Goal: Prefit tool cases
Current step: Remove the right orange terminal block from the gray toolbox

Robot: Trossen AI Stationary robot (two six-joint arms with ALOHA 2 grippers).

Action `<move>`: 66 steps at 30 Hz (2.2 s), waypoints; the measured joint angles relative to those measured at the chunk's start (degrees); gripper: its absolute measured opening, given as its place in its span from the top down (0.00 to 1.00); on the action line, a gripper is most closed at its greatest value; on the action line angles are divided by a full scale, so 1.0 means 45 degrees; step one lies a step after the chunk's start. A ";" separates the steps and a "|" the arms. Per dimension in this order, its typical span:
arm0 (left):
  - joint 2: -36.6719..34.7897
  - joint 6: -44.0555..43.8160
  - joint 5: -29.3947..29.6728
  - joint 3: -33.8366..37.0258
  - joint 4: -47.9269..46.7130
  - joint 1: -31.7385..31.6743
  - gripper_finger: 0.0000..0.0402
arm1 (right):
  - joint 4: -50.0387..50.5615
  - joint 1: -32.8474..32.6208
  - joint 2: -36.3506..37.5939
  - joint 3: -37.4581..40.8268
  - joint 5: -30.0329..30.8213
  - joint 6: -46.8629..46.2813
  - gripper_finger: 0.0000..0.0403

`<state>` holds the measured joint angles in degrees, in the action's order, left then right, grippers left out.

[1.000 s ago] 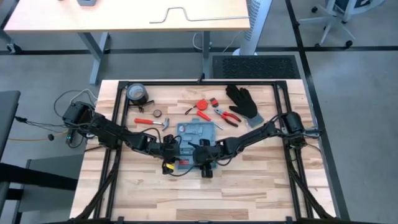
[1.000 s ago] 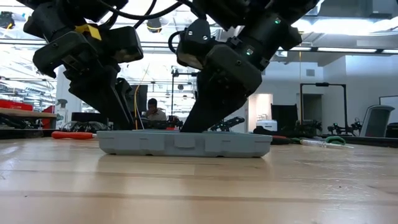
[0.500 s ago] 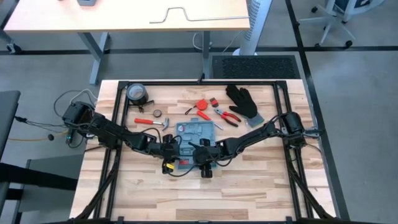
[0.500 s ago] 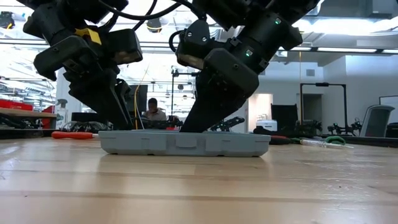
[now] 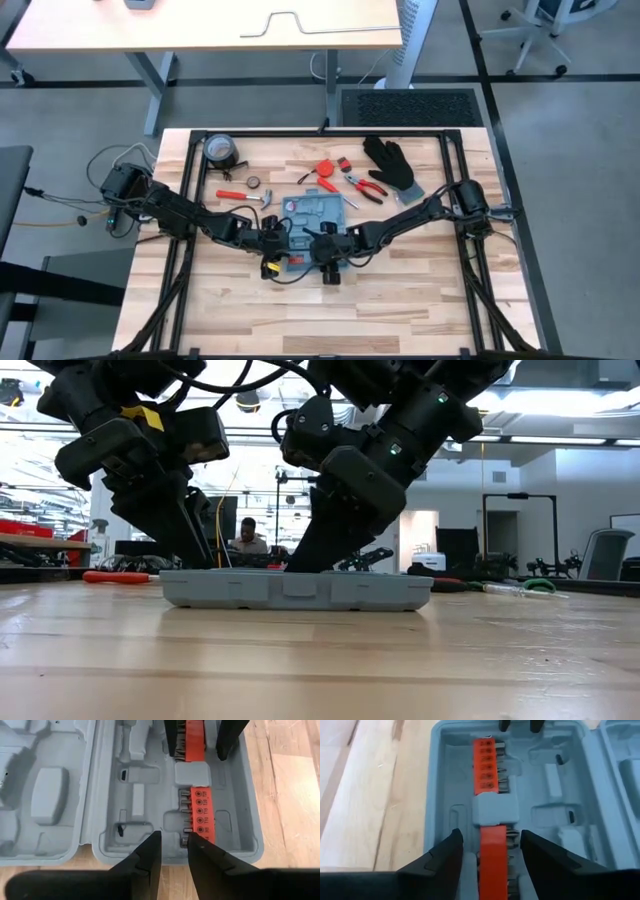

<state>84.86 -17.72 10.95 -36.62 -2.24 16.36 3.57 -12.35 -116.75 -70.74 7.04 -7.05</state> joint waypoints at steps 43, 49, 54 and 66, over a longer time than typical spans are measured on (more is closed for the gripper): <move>0.2862 -0.0662 -0.1426 -0.0076 0.4107 -0.0219 0.79 | 0.2109 -0.0073 -0.0092 -0.0039 -0.1583 -0.0230 0.51; 0.2851 -0.0524 -0.1439 -0.0073 0.4021 -0.0256 0.79 | 0.2449 -0.0172 -0.0087 -0.0044 -0.1587 -0.0799 0.51; 0.2851 -0.0450 -0.1479 -0.0073 0.3716 -0.0373 0.79 | 0.2830 -0.0153 -0.0083 -0.0044 -0.1739 -0.2030 0.51; 0.2871 -0.0204 -0.1694 -0.0029 0.3827 -0.0692 0.79 | 0.2832 -0.0337 -0.0108 -0.0034 -0.1518 -0.1850 0.52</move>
<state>97.78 -18.63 3.32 -36.75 14.98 13.25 16.32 -13.87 -117.23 -70.89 0.21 -15.37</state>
